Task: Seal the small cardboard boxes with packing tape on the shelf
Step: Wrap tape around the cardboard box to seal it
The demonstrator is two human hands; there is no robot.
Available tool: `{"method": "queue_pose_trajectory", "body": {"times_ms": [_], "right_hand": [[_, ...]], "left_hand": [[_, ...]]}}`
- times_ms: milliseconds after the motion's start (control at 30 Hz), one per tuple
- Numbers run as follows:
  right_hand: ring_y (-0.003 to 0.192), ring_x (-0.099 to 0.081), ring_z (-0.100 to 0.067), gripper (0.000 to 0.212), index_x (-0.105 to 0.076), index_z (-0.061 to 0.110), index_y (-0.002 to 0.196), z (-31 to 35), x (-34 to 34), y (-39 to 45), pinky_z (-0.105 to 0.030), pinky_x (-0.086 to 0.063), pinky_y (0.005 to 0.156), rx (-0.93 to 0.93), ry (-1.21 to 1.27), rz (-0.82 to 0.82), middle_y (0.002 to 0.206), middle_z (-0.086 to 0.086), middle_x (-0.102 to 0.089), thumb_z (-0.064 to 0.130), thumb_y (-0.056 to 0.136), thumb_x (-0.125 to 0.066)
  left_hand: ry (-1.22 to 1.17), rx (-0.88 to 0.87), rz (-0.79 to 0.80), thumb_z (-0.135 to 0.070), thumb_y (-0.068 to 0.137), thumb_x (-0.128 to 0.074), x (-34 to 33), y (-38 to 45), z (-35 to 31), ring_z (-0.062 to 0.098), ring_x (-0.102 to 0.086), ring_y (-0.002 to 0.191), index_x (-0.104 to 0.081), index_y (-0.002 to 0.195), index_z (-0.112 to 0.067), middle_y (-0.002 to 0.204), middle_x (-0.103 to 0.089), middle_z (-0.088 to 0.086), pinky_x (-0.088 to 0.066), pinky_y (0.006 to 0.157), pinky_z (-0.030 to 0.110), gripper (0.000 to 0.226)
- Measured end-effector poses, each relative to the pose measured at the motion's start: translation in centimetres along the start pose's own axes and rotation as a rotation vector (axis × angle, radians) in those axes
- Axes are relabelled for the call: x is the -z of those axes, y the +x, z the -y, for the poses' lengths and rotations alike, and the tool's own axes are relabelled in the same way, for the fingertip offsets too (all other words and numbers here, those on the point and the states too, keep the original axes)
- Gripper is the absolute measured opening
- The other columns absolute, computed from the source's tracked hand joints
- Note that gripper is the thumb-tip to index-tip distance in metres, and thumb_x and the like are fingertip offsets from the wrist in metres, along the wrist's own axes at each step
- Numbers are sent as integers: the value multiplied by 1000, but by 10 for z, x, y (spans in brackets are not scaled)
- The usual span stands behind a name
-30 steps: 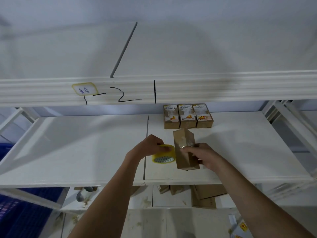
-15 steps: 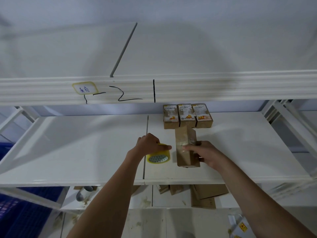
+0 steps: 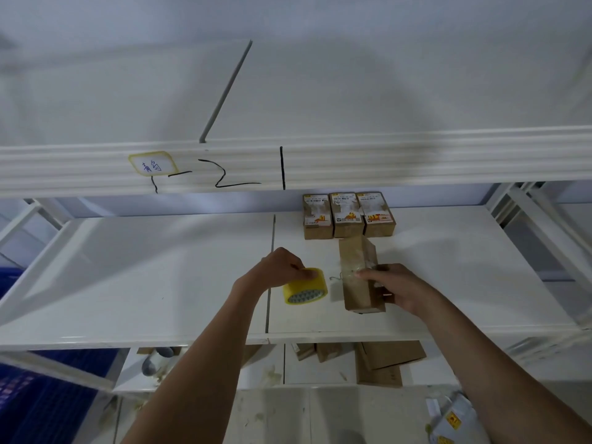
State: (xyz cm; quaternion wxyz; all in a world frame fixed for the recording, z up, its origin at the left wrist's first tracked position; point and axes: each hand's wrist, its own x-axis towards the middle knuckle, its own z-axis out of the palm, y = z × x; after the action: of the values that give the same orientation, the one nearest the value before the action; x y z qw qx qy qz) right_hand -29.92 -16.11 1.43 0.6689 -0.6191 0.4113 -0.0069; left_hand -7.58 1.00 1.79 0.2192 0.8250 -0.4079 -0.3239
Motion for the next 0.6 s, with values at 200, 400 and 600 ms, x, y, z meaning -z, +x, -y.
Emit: {"method": "queue_pose_trajectory", "body": {"times_ms": [200, 400, 600], "right_hand": [[105, -69, -27, 50, -68, 10, 120, 3, -2, -5, -40, -56, 95, 31, 46, 41, 107, -7, -76, 31, 78, -82], [107, -70, -28, 50, -64, 11, 127, 4, -13, -13, -36, -56, 88, 63, 187, 133, 114, -10, -74, 26, 81, -77], [104, -69, -29, 47, -66, 9, 124, 5, -31, -16, -36, -57, 82, 51, 341, 218, 114, -13, -73, 26, 80, -71]], "left_hand": [[242, 30, -83, -65, 83, -65, -1, -1, -5, 13, -62, 79, -73, 84, -20, 80, -66, -6, -49, 89, 34, 46], [202, 53, -56, -66, 80, -68, -2, 1, -9, 16, -65, 83, -76, 89, -16, 82, -67, -4, -53, 90, 36, 52], [126, -2, -45, -63, 78, -72, -5, 3, -17, 18, -68, 83, -77, 86, -15, 82, -69, -1, -57, 78, 32, 49]]}}
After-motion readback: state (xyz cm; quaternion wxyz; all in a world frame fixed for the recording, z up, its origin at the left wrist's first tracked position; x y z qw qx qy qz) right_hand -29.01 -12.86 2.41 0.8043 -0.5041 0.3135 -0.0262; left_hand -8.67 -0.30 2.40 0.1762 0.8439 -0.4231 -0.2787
